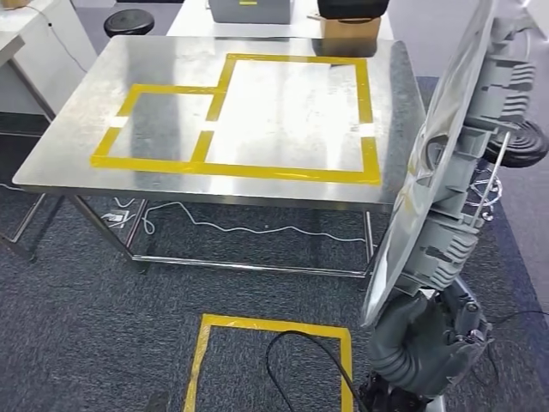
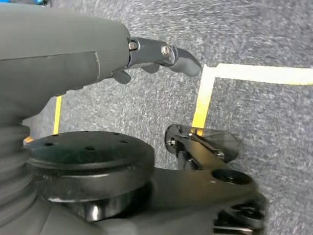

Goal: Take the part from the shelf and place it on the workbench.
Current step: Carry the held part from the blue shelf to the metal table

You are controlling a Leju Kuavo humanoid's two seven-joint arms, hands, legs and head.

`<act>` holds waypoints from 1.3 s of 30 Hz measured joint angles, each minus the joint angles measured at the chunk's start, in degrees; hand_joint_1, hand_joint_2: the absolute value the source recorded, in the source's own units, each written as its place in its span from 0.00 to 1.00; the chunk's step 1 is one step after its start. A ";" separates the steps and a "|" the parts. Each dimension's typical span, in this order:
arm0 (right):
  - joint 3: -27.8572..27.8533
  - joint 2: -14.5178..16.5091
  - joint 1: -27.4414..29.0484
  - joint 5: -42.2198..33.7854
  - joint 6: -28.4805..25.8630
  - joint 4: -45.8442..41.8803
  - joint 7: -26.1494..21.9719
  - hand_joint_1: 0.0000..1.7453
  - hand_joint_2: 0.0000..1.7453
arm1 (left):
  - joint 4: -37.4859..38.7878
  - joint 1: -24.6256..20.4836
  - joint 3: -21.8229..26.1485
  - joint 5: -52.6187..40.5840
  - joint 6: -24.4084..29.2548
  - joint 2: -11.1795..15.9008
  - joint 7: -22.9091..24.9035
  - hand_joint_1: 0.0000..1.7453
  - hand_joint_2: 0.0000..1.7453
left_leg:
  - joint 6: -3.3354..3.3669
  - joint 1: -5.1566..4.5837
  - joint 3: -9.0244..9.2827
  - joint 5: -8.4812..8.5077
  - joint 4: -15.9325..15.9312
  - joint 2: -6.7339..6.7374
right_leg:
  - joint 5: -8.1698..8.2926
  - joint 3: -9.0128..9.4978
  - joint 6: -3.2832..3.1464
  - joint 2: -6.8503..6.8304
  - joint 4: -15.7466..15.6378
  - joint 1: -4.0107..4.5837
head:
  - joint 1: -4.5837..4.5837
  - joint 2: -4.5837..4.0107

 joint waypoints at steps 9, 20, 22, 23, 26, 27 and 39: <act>-0.78 0.43 0.34 2.06 0.00 -1.04 0.10 1.00 1.00 | 0.00 -0.32 0.01 -0.45 -0.17 -0.40 -0.18 0.00 1.00 | 2.14 0.65 6.06 7.58 -15.10 -3.58 | -0.04 -1.47 2.64 2.67 0.86 -0.20 | 0.01 0.01; -4.32 2.79 0.62 3.96 -0.01 -1.58 0.03 1.00 1.00 | 0.00 0.07 0.07 -0.48 0.13 -0.59 -0.22 0.00 1.00 | 2.06 -0.03 6.41 7.29 -15.02 -0.54 | -1.23 0.96 2.24 -3.76 0.89 0.27 | 0.66 0.00; -4.34 2.85 0.68 4.63 0.00 -1.52 0.03 1.00 1.00 | 0.00 0.04 0.08 -0.37 0.04 -0.59 -0.31 0.00 1.00 | 1.42 -0.06 6.42 7.44 -15.21 -0.47 | -1.22 1.06 1.63 -3.59 0.38 0.41 | 0.59 0.01; -4.34 2.85 0.69 4.91 0.00 -1.49 0.04 1.00 1.00 | 0.00 0.01 0.08 -0.27 0.00 -0.59 -0.34 0.00 1.00 | 1.10 0.01 6.43 7.36 -15.27 -0.45 | -1.12 1.06 1.34 -3.52 0.26 0.37 | 0.61 0.01; -4.32 2.85 0.70 5.27 0.00 -1.44 0.04 1.00 1.00 | 0.00 -0.06 0.08 -0.11 -0.05 -0.59 -0.40 0.00 1.00 | 0.23 0.11 4.10 4.24 -10.54 -0.46 | -0.89 1.18 0.40 -3.48 -0.15 0.07 | 0.21 0.00; -4.32 2.85 0.70 5.31 0.00 -1.42 0.04 1.00 1.00 | 0.00 -0.04 0.08 -0.10 -0.07 -0.57 -0.41 0.00 1.00 | 0.05 0.12 2.20 2.42 -6.80 -0.46 | -0.90 1.14 0.22 -3.47 -0.17 0.06 | 0.06 0.00; -2.43 1.83 -0.51 -0.06 0.02 -0.50 0.47 1.00 1.00 | 0.00 -0.11 0.14 -0.19 -0.17 -0.51 -0.62 0.00 1.00 | 2.11 0.06 5.24 8.49 -15.35 -0.57 | -1.04 0.72 2.21 -2.72 0.07 0.29 | -0.10 0.01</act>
